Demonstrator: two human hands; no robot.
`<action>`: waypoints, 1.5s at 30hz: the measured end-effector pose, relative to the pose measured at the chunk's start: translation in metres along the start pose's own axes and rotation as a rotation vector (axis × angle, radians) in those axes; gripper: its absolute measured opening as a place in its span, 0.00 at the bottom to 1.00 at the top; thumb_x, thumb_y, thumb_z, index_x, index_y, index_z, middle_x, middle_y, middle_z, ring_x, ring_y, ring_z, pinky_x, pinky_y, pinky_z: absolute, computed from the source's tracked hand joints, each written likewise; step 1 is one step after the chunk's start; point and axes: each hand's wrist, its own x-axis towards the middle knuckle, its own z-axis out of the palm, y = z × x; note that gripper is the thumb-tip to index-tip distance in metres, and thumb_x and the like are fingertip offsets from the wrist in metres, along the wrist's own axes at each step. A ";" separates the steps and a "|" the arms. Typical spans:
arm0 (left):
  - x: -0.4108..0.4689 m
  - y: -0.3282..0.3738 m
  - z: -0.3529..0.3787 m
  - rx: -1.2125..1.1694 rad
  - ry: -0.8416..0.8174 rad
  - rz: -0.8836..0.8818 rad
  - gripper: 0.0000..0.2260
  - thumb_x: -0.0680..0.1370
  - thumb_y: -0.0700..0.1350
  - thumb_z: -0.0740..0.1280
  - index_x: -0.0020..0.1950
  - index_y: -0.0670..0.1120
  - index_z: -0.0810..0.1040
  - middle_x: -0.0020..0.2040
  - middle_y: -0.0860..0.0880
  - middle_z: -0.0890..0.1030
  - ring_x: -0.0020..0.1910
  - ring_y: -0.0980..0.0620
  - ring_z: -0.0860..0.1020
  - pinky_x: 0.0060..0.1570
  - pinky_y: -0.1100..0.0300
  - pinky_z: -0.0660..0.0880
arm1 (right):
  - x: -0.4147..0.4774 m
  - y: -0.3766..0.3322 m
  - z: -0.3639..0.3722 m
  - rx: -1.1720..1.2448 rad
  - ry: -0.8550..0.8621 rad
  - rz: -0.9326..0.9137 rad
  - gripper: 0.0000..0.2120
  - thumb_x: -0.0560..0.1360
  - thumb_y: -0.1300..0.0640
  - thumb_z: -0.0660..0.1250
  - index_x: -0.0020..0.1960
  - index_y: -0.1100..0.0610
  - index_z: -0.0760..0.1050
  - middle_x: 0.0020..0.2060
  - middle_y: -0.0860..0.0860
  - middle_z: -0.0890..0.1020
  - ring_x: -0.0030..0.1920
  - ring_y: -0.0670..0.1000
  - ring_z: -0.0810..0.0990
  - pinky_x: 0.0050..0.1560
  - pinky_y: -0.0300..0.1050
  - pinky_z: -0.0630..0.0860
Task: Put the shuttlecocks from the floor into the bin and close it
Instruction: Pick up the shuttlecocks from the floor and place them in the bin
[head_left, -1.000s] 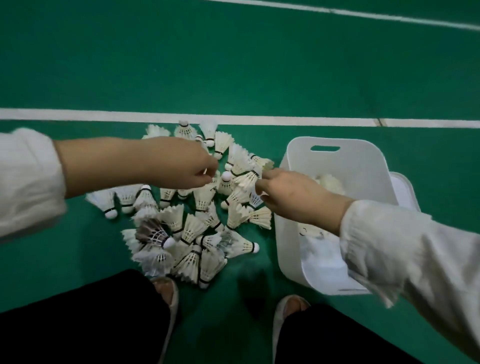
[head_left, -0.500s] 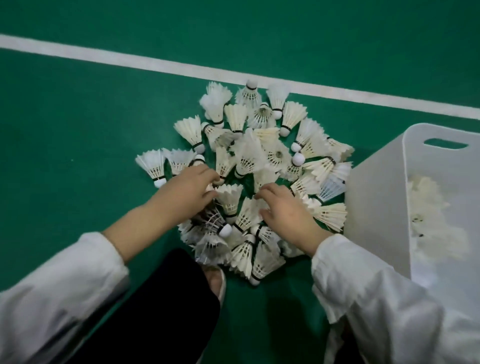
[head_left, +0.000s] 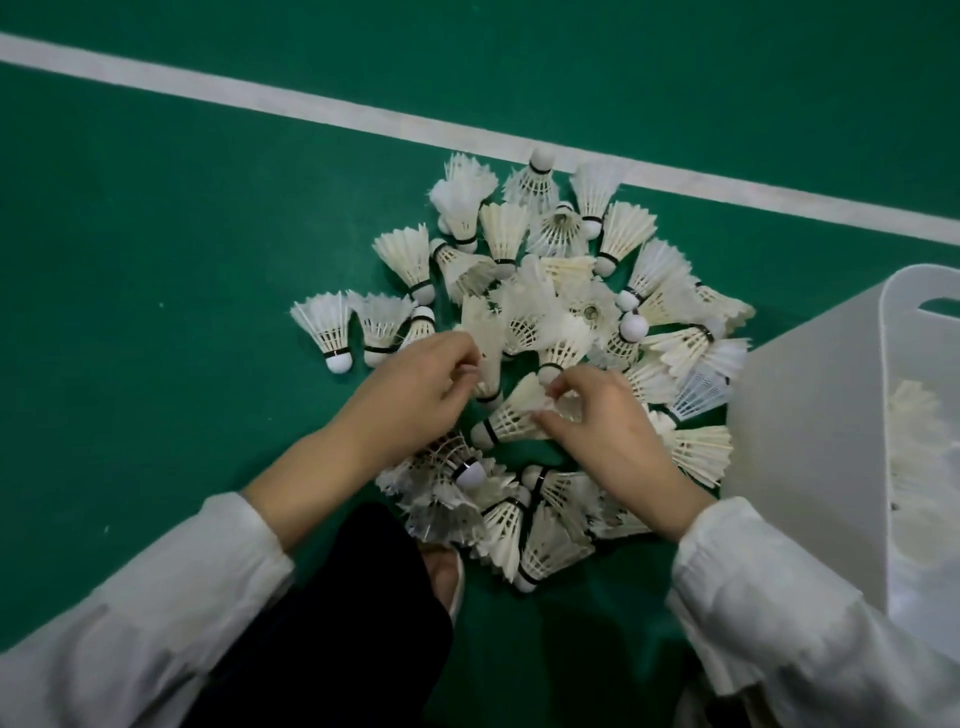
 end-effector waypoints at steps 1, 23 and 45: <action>-0.001 -0.002 -0.007 -0.014 0.017 -0.028 0.04 0.79 0.44 0.60 0.48 0.45 0.72 0.44 0.50 0.77 0.44 0.52 0.76 0.42 0.56 0.73 | 0.000 -0.003 -0.003 0.018 0.018 -0.015 0.09 0.73 0.53 0.68 0.52 0.55 0.75 0.46 0.47 0.74 0.50 0.46 0.67 0.45 0.42 0.62; 0.021 -0.037 -0.051 0.391 0.095 -0.347 0.10 0.79 0.53 0.60 0.51 0.52 0.79 0.45 0.53 0.82 0.41 0.51 0.78 0.33 0.61 0.70 | 0.010 -0.038 -0.023 0.064 -0.005 -0.045 0.06 0.77 0.56 0.64 0.52 0.55 0.78 0.45 0.48 0.81 0.46 0.49 0.79 0.48 0.43 0.75; 0.058 0.304 -0.008 0.385 -0.150 0.449 0.08 0.79 0.52 0.59 0.51 0.52 0.76 0.47 0.52 0.81 0.43 0.48 0.75 0.37 0.57 0.69 | -0.177 0.110 -0.254 -0.080 0.206 0.303 0.03 0.74 0.54 0.68 0.43 0.53 0.80 0.42 0.47 0.81 0.45 0.48 0.78 0.45 0.42 0.73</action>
